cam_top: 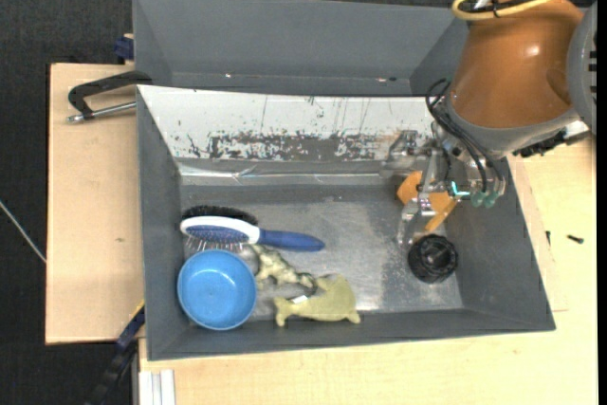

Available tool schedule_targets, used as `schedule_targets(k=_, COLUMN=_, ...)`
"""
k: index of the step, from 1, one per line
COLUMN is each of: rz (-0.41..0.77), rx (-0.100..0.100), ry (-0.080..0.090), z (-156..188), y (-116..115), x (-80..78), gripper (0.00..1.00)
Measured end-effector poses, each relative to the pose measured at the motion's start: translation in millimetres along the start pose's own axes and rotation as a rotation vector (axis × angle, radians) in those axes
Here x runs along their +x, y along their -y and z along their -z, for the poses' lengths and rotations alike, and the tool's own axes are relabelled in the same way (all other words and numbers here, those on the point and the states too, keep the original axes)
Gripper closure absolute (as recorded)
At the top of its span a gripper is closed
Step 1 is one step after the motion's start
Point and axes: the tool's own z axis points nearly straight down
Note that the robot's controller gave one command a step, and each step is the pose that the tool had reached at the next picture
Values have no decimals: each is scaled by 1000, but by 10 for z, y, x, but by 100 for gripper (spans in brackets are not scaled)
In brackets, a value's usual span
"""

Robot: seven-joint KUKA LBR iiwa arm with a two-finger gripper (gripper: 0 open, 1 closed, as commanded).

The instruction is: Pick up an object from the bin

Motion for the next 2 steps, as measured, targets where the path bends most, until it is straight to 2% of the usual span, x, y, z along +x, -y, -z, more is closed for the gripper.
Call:
schedule_targets(k=1, rz=77, rx=3, ry=0, z=-689, y=1127, x=23, gripper=0)
schedule_targets(k=2, rz=333, rx=1, ry=6, z=-1690, y=1329, x=136, gripper=0)
